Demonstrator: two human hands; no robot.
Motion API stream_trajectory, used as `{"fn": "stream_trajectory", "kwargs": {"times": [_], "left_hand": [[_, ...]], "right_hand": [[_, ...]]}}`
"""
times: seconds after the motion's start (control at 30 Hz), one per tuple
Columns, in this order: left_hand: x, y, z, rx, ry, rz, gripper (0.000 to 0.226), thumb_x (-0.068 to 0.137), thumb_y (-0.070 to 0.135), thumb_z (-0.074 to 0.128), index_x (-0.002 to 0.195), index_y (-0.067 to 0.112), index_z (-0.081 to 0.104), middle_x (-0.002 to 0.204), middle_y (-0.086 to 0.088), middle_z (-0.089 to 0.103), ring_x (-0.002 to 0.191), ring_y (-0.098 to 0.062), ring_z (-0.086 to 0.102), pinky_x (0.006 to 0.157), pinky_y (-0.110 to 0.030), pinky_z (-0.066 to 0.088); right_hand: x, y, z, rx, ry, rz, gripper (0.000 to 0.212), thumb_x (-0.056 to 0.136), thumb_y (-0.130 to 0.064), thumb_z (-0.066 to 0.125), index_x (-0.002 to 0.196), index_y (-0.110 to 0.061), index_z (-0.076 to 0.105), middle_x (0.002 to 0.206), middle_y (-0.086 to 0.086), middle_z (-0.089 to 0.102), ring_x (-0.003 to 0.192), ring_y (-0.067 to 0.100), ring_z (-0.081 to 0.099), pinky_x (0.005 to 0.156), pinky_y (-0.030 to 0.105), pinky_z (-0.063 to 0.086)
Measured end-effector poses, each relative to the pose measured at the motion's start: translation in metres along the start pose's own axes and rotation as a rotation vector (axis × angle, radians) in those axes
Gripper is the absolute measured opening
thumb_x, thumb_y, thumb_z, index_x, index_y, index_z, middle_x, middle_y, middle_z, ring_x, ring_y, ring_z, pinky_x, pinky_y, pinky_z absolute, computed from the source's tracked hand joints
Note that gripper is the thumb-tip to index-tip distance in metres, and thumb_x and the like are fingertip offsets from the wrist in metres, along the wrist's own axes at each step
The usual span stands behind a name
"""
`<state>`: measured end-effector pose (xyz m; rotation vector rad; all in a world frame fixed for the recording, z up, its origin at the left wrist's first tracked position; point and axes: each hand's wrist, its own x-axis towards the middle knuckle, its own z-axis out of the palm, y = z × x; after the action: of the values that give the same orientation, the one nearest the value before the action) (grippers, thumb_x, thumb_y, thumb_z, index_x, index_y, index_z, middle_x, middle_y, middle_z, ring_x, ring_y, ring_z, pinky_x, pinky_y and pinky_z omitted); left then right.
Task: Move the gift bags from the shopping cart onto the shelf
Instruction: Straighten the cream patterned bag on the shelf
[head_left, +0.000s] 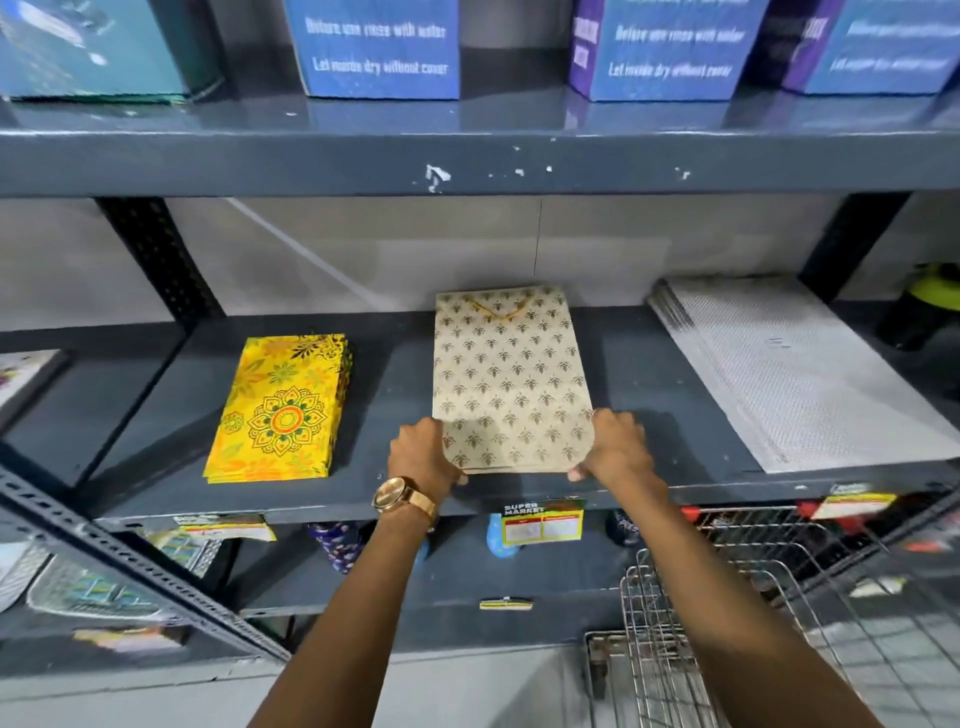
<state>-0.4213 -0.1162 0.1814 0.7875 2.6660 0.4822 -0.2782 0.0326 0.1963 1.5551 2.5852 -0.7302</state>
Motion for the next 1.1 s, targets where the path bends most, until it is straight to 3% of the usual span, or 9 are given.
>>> {"fn": "stream_trajectory", "kwargs": {"times": [0.1, 0.2, 0.3, 0.37, 0.53, 0.67, 0.87, 1.03, 1.1], "left_hand": [[-0.003, 0.003, 0.0, 0.018, 0.003, -0.005, 0.07, 0.065, 0.024, 0.086, 0.127, 0.01, 0.056, 0.123, -0.016, 0.065, 0.117, -0.036, 0.059, 0.095, -0.041, 0.049], [-0.008, 0.013, 0.004, 0.067, -0.02, 0.001, 0.083, 0.07, 0.018, 0.081, 0.138, 0.009, 0.035, 0.129, -0.021, 0.057, 0.121, -0.04, 0.053, 0.094, -0.043, 0.048], [-0.019, 0.038, 0.009, 0.134, -0.039, 0.014, 0.109, 0.074, 0.024, 0.078, 0.151, 0.009, 0.002, 0.154, -0.03, 0.016, 0.142, -0.047, 0.021, 0.114, -0.045, 0.031], [-0.026, 0.065, 0.015, 0.159, -0.032, 0.101, 0.114, 0.077, 0.034, 0.075, 0.152, 0.006, -0.007, 0.156, -0.03, 0.006, 0.146, -0.045, 0.008, 0.12, -0.044, 0.018], [-0.036, 0.156, 0.047, -0.079, -0.173, 0.426, 0.098, 0.082, 0.04, 0.068, 0.151, 0.002, 0.009, 0.15, -0.024, 0.031, 0.139, -0.036, 0.033, 0.114, -0.037, 0.028], [-0.046, 0.235, 0.089, -0.127, -0.34, 0.553, 0.094, 0.085, 0.039, 0.064, 0.153, 0.005, 0.007, 0.145, -0.024, 0.037, 0.133, -0.039, 0.041, 0.11, -0.039, 0.036], [-0.044, 0.319, 0.138, -0.011, -0.4, 0.547, 0.103, 0.082, 0.04, 0.068, 0.153, 0.004, 0.003, 0.148, -0.025, 0.034, 0.136, -0.04, 0.036, 0.114, -0.042, 0.032], [-0.032, 0.342, 0.151, 0.162, -0.316, 0.501, 0.08, 0.074, 0.036, 0.076, 0.134, 0.0, 0.038, 0.133, -0.02, 0.053, 0.124, -0.035, 0.049, 0.1, -0.039, 0.044], [-0.029, 0.342, 0.152, 0.193, -0.303, 0.5, 0.069, 0.076, 0.031, 0.076, 0.13, 0.002, 0.044, 0.133, -0.017, 0.054, 0.124, -0.034, 0.049, 0.098, -0.038, 0.046]], "right_hand": [[-0.001, 0.001, 0.0, -0.013, -0.01, -0.005, 0.072, 0.059, -0.012, 0.088, 0.12, -0.001, 0.052, 0.126, 0.02, 0.057, 0.121, 0.037, 0.051, 0.097, 0.042, 0.048], [-0.002, 0.002, -0.003, 0.014, -0.04, -0.021, 0.072, 0.06, -0.011, 0.087, 0.12, 0.0, 0.05, 0.127, 0.022, 0.057, 0.12, 0.038, 0.053, 0.097, 0.042, 0.048], [-0.003, 0.012, -0.013, 0.063, -0.091, -0.028, 0.084, 0.06, -0.012, 0.087, 0.13, -0.001, 0.042, 0.136, 0.021, 0.049, 0.128, 0.038, 0.046, 0.102, 0.043, 0.043], [0.002, 0.029, -0.026, 0.116, -0.108, -0.053, 0.103, 0.061, -0.011, 0.087, 0.144, -0.005, 0.027, 0.147, 0.017, 0.04, 0.137, 0.035, 0.036, 0.108, 0.042, 0.037], [0.028, 0.111, -0.071, 0.309, -0.037, -0.068, 0.106, 0.058, 0.001, 0.082, 0.146, -0.019, 0.028, 0.146, 0.008, 0.045, 0.129, 0.028, 0.048, 0.104, 0.038, 0.045], [0.056, 0.198, -0.137, 0.107, 0.067, 0.008, 0.087, 0.069, 0.01, 0.065, 0.146, -0.013, 0.03, 0.147, 0.016, 0.041, 0.133, 0.032, 0.043, 0.104, 0.031, 0.041], [0.105, 0.303, -0.182, -0.318, -0.005, 0.211, 0.103, 0.072, 0.01, 0.058, 0.151, -0.015, -0.002, 0.151, 0.022, 0.023, 0.138, 0.042, 0.029, 0.107, 0.047, 0.04], [0.124, 0.33, -0.177, -0.416, -0.024, 0.176, 0.093, 0.083, 0.011, 0.049, 0.15, -0.019, -0.008, 0.152, 0.027, 0.027, 0.133, 0.041, 0.039, 0.103, 0.046, 0.041], [0.132, 0.334, -0.173, -0.405, -0.024, 0.149, 0.088, 0.086, 0.013, 0.044, 0.15, -0.018, -0.007, 0.148, 0.029, 0.032, 0.109, 0.042, 0.055, 0.094, 0.044, 0.044]]}}
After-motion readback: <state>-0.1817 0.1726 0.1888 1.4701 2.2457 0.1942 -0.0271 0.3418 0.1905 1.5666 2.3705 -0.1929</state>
